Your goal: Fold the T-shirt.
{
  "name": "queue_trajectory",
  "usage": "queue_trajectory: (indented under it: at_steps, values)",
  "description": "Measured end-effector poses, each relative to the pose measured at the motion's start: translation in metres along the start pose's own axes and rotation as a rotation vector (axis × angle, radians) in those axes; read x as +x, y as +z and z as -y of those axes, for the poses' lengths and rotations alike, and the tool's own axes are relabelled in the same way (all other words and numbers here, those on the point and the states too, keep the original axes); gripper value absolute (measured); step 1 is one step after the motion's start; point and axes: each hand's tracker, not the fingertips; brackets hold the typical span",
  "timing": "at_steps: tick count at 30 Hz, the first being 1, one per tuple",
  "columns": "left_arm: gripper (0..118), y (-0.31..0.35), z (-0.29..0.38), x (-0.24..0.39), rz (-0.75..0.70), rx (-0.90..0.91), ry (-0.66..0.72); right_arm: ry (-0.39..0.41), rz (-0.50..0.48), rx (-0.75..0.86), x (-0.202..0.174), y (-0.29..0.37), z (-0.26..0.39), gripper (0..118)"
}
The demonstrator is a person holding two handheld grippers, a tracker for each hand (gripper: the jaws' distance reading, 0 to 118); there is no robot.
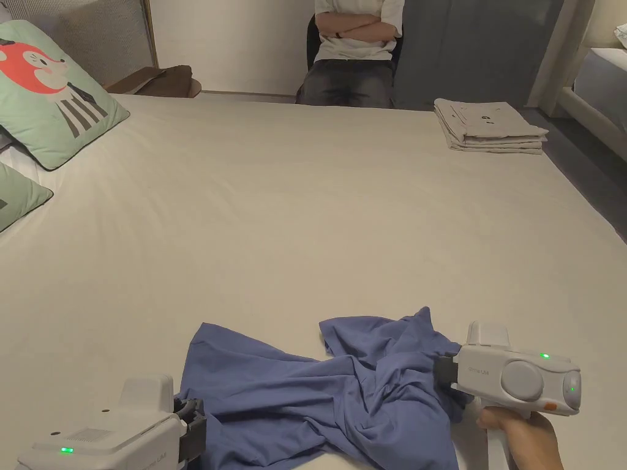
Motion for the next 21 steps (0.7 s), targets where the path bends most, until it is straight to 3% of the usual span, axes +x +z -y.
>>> queue_trajectory:
  at_steps: [6, 12, 21]
  values:
    - [1, 0.007, -0.009, 0.005, 0.018, 0.023, 0.022, 0.128, 0.062, 0.194, -0.011, 0.040, -0.009, 2]
    - [1, 0.011, -0.058, -0.003, 0.016, 0.125, 0.026, 0.263, 0.155, 0.392, -0.017, 0.093, -0.062, 2]
    - [1, 0.015, -0.200, -0.020, -0.077, 0.322, -0.051, 0.294, 0.235, 0.615, -0.011, 0.141, -0.171, 2]
